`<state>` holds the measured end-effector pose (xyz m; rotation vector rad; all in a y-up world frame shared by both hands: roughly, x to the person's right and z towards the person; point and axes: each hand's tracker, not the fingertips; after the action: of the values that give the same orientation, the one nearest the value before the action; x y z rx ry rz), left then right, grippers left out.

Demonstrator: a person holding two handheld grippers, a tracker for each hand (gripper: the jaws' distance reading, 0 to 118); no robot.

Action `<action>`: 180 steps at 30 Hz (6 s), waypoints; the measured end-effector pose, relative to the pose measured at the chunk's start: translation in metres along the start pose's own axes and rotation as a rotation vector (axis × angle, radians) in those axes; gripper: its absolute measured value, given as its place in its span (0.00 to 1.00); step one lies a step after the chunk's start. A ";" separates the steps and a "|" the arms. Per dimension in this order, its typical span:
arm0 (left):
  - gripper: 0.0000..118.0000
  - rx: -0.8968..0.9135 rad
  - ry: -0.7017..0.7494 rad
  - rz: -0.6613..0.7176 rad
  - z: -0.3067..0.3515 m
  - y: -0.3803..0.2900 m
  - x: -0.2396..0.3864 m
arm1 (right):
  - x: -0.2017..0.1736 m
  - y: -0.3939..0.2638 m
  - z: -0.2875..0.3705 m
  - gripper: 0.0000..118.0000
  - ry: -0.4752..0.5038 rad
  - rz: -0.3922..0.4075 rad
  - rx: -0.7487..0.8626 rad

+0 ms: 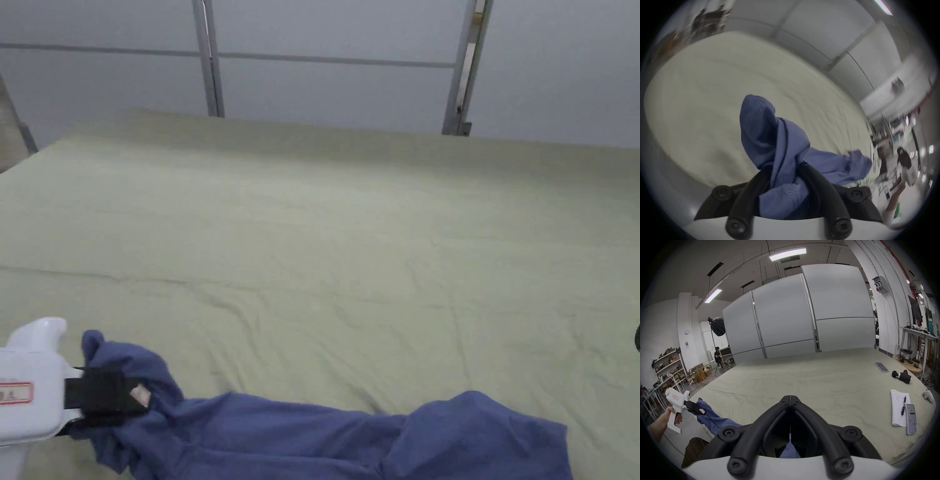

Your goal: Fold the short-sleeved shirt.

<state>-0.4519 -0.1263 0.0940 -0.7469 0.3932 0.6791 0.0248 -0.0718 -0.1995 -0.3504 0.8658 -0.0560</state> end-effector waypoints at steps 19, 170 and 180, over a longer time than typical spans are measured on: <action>0.03 0.215 0.134 -0.207 -0.051 -0.030 0.112 | 0.006 -0.010 0.041 0.02 -0.047 -0.015 -0.009; 0.85 0.401 0.306 0.773 0.060 0.068 -0.315 | -0.149 -0.020 -0.173 0.02 0.365 -0.181 -0.327; 0.03 0.415 0.120 0.140 0.101 0.028 -0.094 | -0.111 -0.015 -0.104 0.02 0.256 -0.084 -0.217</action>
<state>-0.5299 -0.0774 0.2005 -0.3683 0.6774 0.6576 -0.1247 -0.0935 -0.1747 -0.5923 1.1137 -0.0860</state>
